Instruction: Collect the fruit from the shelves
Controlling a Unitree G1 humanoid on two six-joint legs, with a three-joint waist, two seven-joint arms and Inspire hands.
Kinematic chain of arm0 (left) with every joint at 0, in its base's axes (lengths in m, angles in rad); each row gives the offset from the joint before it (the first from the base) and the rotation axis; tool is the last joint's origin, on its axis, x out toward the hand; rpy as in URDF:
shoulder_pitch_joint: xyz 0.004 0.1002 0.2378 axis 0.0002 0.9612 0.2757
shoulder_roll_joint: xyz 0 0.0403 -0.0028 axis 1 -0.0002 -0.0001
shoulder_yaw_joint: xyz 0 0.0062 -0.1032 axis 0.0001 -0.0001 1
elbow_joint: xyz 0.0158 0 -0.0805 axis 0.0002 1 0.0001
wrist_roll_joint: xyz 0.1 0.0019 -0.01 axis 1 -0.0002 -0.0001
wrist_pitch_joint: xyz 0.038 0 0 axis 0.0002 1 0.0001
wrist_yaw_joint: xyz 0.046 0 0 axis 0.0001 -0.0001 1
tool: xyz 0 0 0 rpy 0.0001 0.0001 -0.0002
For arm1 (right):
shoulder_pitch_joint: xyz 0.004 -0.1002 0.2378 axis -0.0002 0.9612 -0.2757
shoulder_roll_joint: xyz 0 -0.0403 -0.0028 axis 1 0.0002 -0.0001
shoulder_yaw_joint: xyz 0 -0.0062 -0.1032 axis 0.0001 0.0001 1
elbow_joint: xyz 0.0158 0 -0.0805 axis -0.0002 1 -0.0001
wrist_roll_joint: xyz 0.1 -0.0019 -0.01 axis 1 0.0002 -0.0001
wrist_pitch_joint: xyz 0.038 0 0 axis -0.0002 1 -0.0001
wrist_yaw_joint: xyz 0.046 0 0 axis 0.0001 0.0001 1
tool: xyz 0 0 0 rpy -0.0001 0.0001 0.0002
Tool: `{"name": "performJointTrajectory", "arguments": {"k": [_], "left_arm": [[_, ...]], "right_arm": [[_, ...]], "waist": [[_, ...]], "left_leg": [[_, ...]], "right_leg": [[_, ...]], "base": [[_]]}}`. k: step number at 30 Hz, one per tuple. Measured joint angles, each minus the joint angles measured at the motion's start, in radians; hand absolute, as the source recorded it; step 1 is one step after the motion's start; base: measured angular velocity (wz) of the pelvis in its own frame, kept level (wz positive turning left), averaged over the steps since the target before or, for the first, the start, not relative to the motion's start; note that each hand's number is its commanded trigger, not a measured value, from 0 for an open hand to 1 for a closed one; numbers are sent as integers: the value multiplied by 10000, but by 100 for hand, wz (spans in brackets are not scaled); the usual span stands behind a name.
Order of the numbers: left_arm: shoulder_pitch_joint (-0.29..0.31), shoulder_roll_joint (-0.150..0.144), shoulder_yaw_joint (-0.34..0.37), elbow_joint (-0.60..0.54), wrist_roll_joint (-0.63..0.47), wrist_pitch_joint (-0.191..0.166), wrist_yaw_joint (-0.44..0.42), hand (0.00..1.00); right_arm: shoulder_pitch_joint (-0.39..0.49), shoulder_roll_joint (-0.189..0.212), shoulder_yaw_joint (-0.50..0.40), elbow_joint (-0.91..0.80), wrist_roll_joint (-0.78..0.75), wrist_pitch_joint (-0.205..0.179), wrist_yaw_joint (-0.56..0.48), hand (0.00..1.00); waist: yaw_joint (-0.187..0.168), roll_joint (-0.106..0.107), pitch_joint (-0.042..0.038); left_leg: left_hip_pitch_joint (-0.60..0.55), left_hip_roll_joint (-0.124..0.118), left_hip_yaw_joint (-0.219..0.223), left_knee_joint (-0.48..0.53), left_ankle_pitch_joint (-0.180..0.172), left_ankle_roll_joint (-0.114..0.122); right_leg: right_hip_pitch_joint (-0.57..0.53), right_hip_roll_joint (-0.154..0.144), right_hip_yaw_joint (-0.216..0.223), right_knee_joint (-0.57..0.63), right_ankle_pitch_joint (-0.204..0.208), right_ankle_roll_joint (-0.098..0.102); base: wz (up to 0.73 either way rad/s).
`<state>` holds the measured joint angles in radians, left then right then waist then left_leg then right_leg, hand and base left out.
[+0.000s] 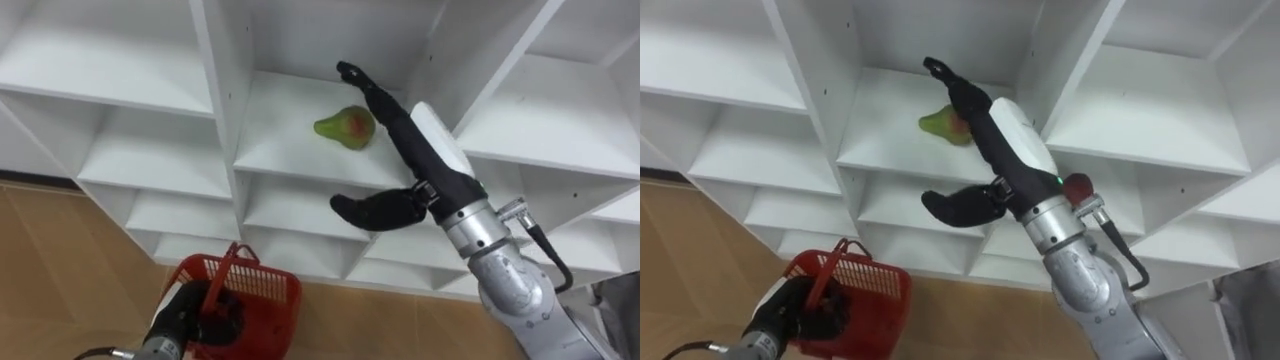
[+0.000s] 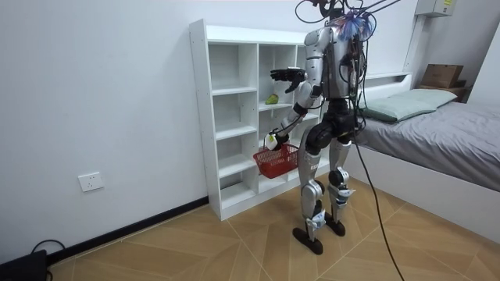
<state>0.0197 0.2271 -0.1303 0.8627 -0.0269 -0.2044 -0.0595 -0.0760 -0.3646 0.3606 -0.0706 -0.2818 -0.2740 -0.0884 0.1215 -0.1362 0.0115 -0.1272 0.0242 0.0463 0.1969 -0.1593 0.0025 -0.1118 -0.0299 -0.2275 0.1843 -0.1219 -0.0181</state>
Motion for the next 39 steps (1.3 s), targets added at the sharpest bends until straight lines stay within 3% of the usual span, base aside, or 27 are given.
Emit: {"name": "performJointTrajectory", "arguments": {"k": [6, 8, 12, 23, 28, 35, 39], "left_arm": [[0, 54, -3, 38, 1, 5, -109, 100], [3, 84, -14, 152, 0, 12, -166, 100], [5, 85, -12, 217, 23, 60, -186, 100], [180, 80, 62, 197, 318, 134, -345, 100], [180, 143, 117, -41, 716, 281, -491, 100], [214, 213, 363, -625, 875, 526, -720, 100], [211, 216, 382, -792, 1053, 527, -741, 100]], "right_arm": [[-373, -2, 1, 37, -69, 2, -237, 0], [-445, -3, 5, 113, -68, 2, -274, 0], [-563, -8, 3, 195, -41, 27, -357, 0], [-1032, -20, -11, 350, 293, 25, -451, 0], [-1545, -26, -236, 1661, 1168, 59, -446, 0], [-1778, -31, -812, 2598, 1236, 144, -450, 0], [-2003, -29, -811, 3194, 1259, 121, -445, 0]], "waist": [[166, -33, 32], [181, -22, 131], [186, -86, 163], [229, -185, 109], [226, -241, 68], [230, -245, 68], [227, -380, 47]], "left_leg": [[30, -11, -75, 39, 0, 0], [114, -8, -104, 40, -1, -3], [24, -12, -246, 84, -3, -9], [-3, -24, -311, 238, 2, -15], [-75, -33, -444, 349, 3, -17], [-222, -43, -604, 430, -1, -24], [-219, -58, -649, 427, 13, -37]], "right_leg": [[101, -23, -131, 1, 0, 0], [248, -27, -197, -13, 0, 0], [264, -26, -251, -20, -1, 1], [265, -29, -279, -6, -1, 0], [298, -50, -489, 7, 0, 0], [287, -50, -565, 9, -1, 0], [328, -66, -679, 8, -3, -2]], "base": [[5], [6], [8], [1], [6], [6], [7]]}}
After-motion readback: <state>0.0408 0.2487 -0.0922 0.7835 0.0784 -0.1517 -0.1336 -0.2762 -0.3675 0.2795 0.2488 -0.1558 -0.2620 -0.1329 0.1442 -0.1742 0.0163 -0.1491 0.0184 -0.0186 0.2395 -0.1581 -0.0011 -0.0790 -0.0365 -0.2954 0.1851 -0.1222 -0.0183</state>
